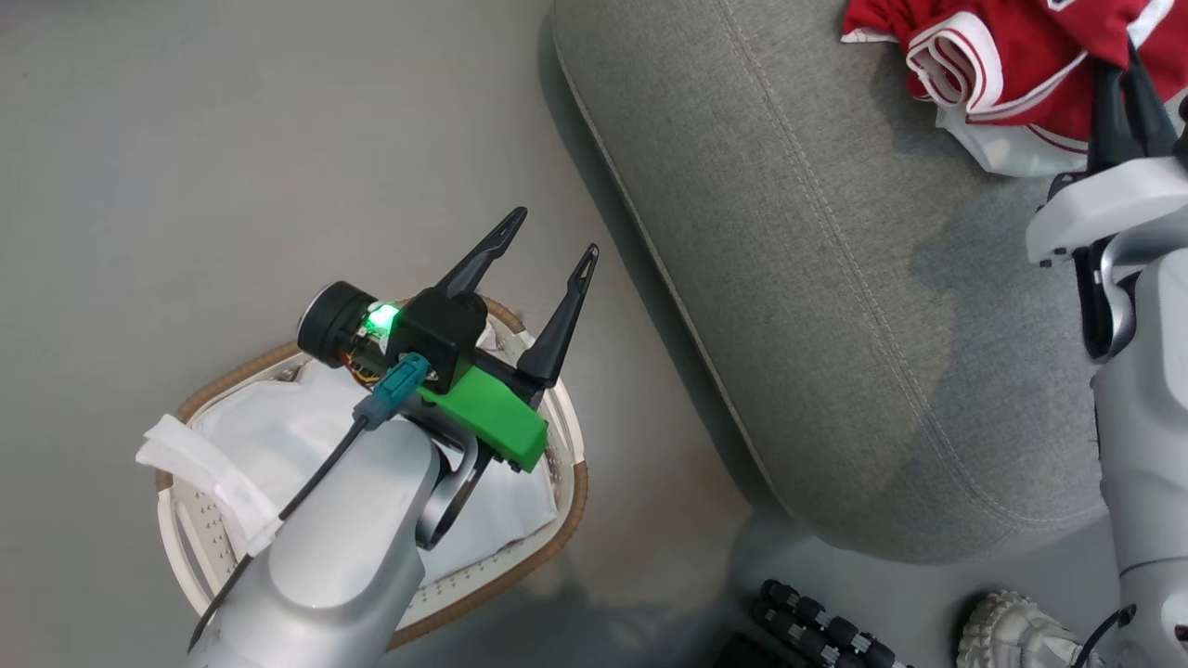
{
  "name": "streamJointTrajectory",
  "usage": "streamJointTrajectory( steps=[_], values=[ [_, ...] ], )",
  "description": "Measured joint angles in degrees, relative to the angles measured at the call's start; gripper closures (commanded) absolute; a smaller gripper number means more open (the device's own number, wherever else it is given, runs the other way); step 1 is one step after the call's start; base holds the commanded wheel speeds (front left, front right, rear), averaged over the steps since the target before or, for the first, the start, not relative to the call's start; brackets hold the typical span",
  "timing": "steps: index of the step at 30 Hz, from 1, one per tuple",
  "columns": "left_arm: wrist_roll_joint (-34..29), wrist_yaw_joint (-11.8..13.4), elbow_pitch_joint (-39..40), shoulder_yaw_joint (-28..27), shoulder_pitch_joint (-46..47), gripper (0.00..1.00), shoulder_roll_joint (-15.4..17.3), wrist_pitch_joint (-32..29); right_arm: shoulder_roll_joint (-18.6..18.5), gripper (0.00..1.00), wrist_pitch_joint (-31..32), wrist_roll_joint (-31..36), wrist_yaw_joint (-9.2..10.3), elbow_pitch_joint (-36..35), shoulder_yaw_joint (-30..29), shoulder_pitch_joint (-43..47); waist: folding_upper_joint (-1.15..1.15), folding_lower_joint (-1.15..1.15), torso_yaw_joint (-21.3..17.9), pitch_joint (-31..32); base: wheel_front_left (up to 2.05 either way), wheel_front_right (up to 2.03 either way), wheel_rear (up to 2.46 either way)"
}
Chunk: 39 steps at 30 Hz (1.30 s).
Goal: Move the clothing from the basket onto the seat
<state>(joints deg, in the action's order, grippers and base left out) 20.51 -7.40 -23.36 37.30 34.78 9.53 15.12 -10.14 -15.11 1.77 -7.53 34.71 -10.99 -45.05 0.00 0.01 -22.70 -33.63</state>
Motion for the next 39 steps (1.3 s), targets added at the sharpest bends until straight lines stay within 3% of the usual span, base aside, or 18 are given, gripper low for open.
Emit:
streamJointTrajectory(
  steps=[2, 4, 13, 23, 31, 39],
  values=[
    [-0.2, 0.0, 0.6, 0.0, 0.3, 0.0, -0.1, 0.0, 1.5, 0.52, 0.0, 0.3, 0.0, -0.8, -2.1, 1.5, 0.0, 0.0, 0.2, 0.1, 0.0, 0.0, 0.0],
    [-0.2, 0.0, 0.7, 0.0, 0.3, 0.0, -0.5, 0.0, 2.2, 0.0, 0.0, 0.4, 0.0, -3.3, -3.7, 3.3, 0.0, 0.0, 0.3, 0.5, 0.0, 0.0, 0.0],
    [-0.1, 0.0, 0.0, -0.9, -2.4, 0.0, -2.4, 0.0, 3.3, 0.0, 0.0, -0.5, 0.0, -10.1, -5.7, 13.5, 0.0, 0.0, -0.5, 6.2, 0.0, 0.0, 0.0],
    [-1.8, 0.4, -1.0, -5.8, -7.3, 0.0, -4.3, 0.0, 1.7, 0.0, 0.0, -3.2, 0.0, -15.5, -0.2, 20.1, 0.0, 0.0, -0.2, 13.7, 0.0, 0.0, 0.0],
    [-3.3, 2.6, -1.1, -14.0, -12.6, 0.0, -4.9, 0.0, 3.5, 0.0, 0.0, -5.4, 0.0, -17.3, 5.9, 21.3, 0.0, 0.0, 4.2, 17.7, 0.0, 0.0, 0.0],
    [-6.0, 4.9, -2.2, -21.5, -17.4, 0.0, -5.5, 0.0, 6.1, 0.0, 0.0, -6.3, 0.0, -14.5, 10.8, 23.2, 0.0, 0.0, 10.6, 20.6, 0.0, 0.0, 0.0]
  ],
)
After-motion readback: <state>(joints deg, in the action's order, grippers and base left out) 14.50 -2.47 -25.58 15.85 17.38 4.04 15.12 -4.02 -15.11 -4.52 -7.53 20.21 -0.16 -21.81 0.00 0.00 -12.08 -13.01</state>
